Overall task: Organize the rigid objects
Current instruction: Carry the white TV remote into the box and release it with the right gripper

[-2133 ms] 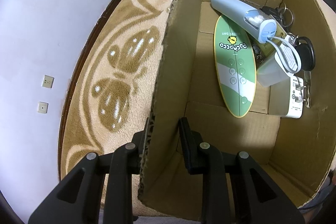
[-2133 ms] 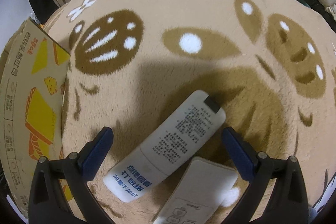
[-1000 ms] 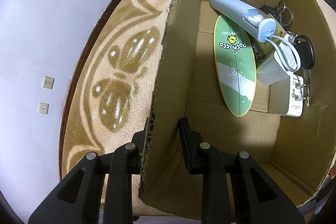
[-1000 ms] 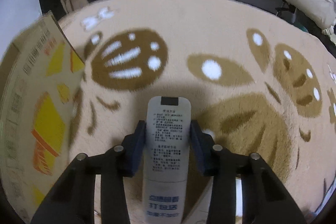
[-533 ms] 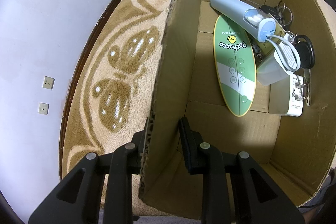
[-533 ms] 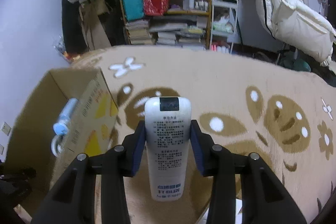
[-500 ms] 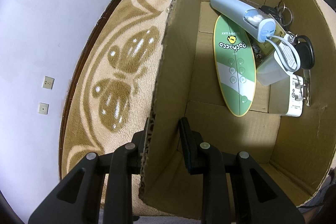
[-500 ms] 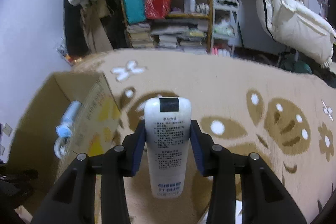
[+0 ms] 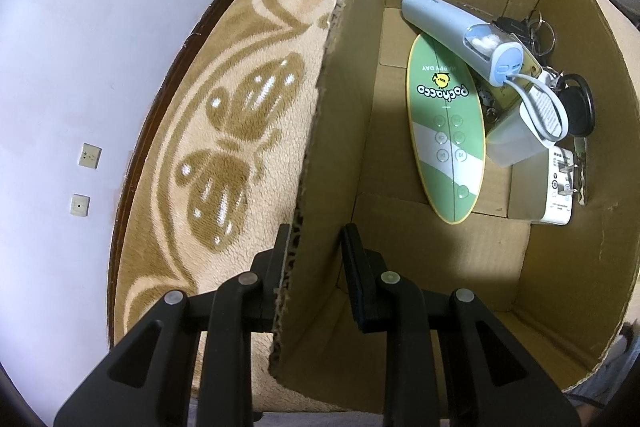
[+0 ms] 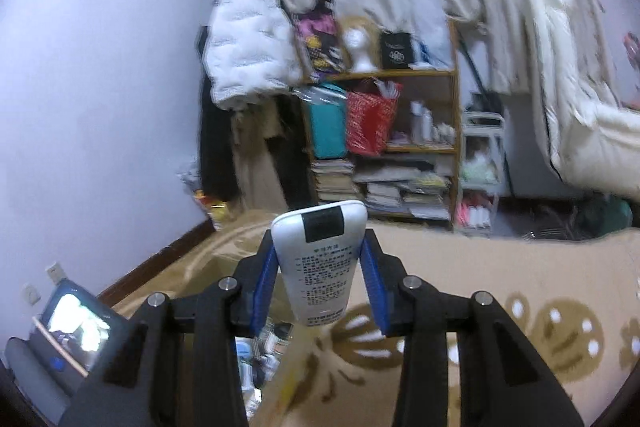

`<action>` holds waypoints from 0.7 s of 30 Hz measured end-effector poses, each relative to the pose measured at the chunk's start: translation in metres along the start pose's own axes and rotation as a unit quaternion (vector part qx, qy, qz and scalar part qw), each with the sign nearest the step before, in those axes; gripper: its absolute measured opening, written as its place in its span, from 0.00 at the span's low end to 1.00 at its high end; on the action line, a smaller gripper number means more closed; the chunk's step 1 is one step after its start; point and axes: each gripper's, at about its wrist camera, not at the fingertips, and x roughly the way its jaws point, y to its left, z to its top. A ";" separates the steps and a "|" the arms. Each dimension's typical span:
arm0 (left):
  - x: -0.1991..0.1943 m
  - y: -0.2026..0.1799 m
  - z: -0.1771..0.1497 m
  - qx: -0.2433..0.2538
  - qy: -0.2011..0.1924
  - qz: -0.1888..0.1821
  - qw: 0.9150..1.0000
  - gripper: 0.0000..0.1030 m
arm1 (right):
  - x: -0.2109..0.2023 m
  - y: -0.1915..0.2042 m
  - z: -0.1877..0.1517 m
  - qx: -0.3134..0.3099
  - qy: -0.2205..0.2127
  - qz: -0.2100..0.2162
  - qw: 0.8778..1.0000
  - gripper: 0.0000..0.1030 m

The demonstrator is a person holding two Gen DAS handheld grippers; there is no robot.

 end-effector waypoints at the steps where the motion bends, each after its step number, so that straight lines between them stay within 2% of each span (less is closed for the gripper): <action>1: 0.000 0.000 0.000 0.000 0.000 0.000 1.000 0.24 | 0.001 0.004 0.000 0.000 0.001 0.008 1.000 0.42; 8: 0.001 0.000 0.000 0.000 0.000 0.000 1.000 0.24 | 0.009 0.034 -0.013 -0.016 0.030 0.056 0.998 0.41; 14: 0.001 0.001 0.000 -0.001 0.001 0.001 1.000 0.24 | 0.012 0.036 -0.023 0.010 0.059 0.103 0.993 0.41; 21: 0.000 0.000 0.000 -0.002 0.001 0.001 1.000 0.24 | 0.016 0.037 -0.035 0.007 0.080 0.100 0.992 0.42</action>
